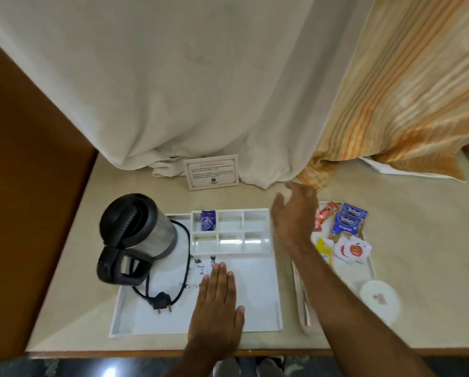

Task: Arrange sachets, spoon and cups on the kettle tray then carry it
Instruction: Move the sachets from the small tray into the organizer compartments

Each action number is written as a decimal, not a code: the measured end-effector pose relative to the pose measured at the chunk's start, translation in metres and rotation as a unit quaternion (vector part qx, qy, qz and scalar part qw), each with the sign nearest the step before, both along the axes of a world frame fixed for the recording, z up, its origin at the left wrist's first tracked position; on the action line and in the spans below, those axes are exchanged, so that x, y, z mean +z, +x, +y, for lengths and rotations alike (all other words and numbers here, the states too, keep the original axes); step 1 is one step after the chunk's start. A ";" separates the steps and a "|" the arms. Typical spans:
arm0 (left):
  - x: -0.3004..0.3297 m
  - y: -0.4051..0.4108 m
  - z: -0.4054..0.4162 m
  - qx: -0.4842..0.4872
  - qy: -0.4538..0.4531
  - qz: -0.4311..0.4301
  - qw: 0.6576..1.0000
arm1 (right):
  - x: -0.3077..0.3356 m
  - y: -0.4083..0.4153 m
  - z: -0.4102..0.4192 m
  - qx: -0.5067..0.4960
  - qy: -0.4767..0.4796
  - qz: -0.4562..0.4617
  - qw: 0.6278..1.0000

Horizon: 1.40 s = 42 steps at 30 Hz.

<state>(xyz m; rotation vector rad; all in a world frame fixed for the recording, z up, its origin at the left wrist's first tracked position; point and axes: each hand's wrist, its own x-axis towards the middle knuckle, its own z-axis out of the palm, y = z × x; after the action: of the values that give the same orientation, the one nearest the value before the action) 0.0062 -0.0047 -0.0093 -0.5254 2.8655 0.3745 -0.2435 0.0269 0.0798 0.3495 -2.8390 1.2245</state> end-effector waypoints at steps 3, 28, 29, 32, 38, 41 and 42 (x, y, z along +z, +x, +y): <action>0.001 0.001 0.000 0.001 -0.005 -0.004 1.000 | -0.007 -0.030 0.041 -0.077 0.148 -0.094 0.981; 0.021 -0.007 0.001 0.013 0.015 -0.021 1.000 | -0.037 -0.055 0.046 -0.063 0.262 -0.105 0.957; 0.020 -0.008 0.001 0.016 0.017 -0.021 1.000 | -0.037 -0.056 0.046 -0.067 0.253 -0.112 0.959; 0.018 -0.007 0.002 0.015 0.010 -0.047 0.999 | -0.040 -0.064 0.045 -0.107 0.169 -0.178 0.963; 0.017 -0.008 0.002 0.012 0.005 -0.032 0.999 | -0.033 -0.081 0.049 -0.095 0.069 -0.310 0.944; 0.018 -0.007 0.000 0.009 0.012 -0.050 0.999 | -0.012 -0.074 0.037 -0.037 -0.064 -0.253 0.965; 0.018 -0.006 0.000 0.009 0.008 -0.047 0.999 | -0.001 -0.067 0.028 0.006 -0.153 -0.245 0.957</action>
<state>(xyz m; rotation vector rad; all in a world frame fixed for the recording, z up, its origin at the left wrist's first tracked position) 0.0002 -0.0047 0.0083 -0.5520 2.7665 0.3661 -0.3107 0.0552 0.0792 0.0512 -2.9388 1.9577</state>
